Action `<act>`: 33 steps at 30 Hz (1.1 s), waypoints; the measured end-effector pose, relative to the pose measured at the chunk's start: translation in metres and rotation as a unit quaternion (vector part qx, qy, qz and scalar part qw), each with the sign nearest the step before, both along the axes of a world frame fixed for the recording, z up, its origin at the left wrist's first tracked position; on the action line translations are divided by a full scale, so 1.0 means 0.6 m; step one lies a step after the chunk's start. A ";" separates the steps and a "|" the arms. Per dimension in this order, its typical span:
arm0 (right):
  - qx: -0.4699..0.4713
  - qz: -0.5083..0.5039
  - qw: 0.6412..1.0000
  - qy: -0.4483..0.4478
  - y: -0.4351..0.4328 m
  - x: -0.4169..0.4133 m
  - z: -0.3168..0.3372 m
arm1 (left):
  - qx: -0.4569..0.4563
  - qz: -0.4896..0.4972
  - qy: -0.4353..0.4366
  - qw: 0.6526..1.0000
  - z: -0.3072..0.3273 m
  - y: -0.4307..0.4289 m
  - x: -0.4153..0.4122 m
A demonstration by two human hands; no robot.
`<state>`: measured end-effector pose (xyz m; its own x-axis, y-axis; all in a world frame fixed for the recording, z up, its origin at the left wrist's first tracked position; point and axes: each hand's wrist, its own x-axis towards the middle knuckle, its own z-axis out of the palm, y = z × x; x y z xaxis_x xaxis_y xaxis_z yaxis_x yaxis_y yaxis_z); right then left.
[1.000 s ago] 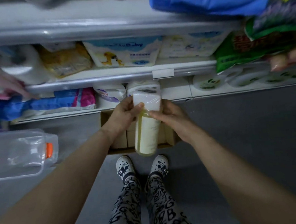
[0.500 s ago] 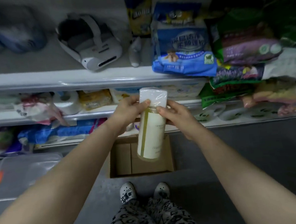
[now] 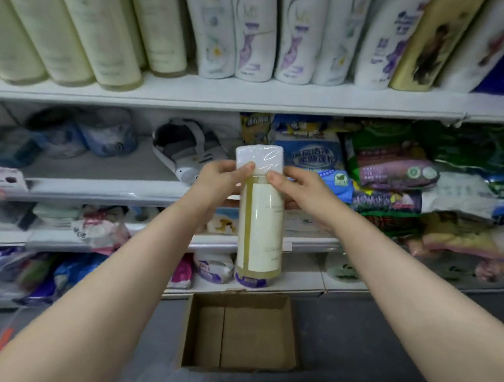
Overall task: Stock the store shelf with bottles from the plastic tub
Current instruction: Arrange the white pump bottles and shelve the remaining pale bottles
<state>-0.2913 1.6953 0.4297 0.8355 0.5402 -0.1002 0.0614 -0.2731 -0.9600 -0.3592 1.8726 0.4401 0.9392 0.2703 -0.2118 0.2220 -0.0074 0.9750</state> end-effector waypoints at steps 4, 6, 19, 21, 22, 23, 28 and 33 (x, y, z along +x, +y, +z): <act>0.027 0.018 0.999 -0.014 0.010 0.002 0.054 | 0.033 0.000 -0.042 0.999 0.059 0.009 -0.013; 0.046 0.019 0.999 -0.013 0.019 0.004 0.081 | 0.040 0.000 -0.054 0.998 0.089 0.016 -0.017; 0.087 0.017 0.991 -0.098 0.156 0.015 0.221 | 0.058 0.019 -0.133 0.989 0.217 0.146 0.008; 0.094 0.016 0.989 -0.114 0.184 0.019 0.235 | 0.064 0.017 -0.148 0.987 0.234 0.171 0.015; 0.098 0.014 0.987 -0.123 0.198 0.022 0.243 | 0.068 0.018 -0.158 0.985 0.244 0.183 0.019; 0.100 0.010 0.986 -0.132 0.211 0.026 0.251 | 0.072 0.020 -0.168 0.983 0.253 0.193 0.022; 0.125 0.013 0.980 -0.154 0.268 0.045 0.297 | 0.086 0.021 -0.215 0.973 0.289 0.244 0.039; 0.133 0.004 0.975 -0.178 0.311 0.064 0.314 | 0.090 0.034 -0.253 0.963 0.307 0.276 0.056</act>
<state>-0.2526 1.8818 0.6179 0.7878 0.5140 0.3394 0.4040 -0.0153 -0.9146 -0.3259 2.0380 0.6243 0.8886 0.3237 0.3251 -0.2759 -0.1892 0.9424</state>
